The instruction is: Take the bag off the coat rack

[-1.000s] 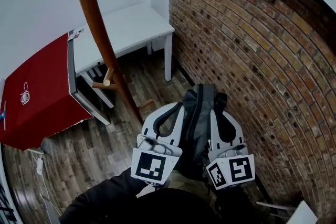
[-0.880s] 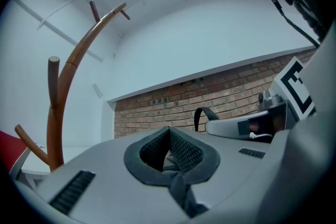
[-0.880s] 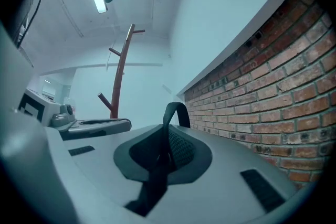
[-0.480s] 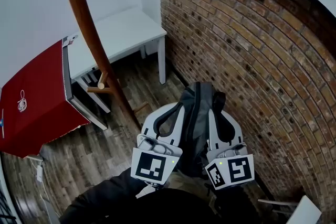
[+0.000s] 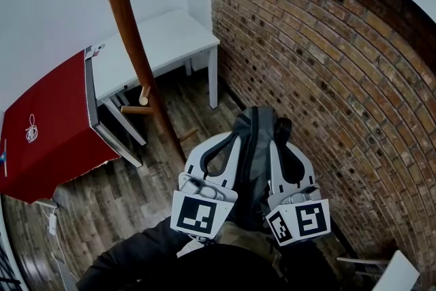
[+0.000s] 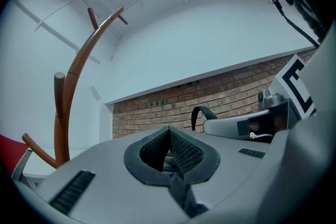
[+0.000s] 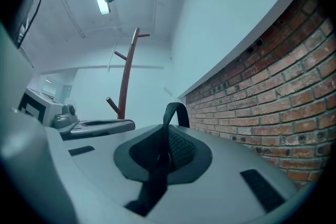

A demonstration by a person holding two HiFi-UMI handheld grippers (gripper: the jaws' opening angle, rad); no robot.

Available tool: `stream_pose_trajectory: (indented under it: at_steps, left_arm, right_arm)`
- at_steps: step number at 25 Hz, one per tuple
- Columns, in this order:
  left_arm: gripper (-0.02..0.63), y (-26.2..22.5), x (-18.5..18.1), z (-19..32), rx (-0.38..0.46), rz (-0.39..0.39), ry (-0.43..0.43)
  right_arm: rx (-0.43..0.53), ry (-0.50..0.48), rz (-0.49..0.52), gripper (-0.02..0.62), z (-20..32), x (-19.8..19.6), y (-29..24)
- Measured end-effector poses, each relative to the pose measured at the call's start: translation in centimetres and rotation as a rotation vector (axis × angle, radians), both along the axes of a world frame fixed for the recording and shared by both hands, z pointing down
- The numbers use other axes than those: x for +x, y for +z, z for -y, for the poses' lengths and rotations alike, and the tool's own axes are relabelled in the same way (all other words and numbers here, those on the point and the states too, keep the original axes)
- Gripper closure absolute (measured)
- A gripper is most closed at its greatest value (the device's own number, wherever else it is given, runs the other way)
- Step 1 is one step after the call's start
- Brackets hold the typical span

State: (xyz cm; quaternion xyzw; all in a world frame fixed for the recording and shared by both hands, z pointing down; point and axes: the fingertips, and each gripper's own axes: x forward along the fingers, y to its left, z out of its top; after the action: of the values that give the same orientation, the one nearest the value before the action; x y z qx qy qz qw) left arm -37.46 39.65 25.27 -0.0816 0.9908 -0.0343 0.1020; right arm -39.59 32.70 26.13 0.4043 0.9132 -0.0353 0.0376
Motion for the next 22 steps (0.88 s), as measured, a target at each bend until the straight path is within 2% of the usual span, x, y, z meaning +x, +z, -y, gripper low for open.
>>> stream_pose_trajectory:
  at_steps: [6,11,22]
  left_arm:
    - [0.597,-0.3,1.9,0.4,-0.007,0.011,0.019]
    - [0.597,-0.4,3.6,0.8,0.027,0.012,0.045]
    - [0.597,0.8,5.7,8.7,0.051,-0.038,0.243]
  right_arm:
    - [-0.007,0.016,0.013,0.577,0.1,2.1,-0.4]
    - [-0.012,0.047,0.020,0.577,0.8,3.9,-0.6]
    - [-0.023,0.246,-0.006,0.577,8.7,7.2,-0.1]
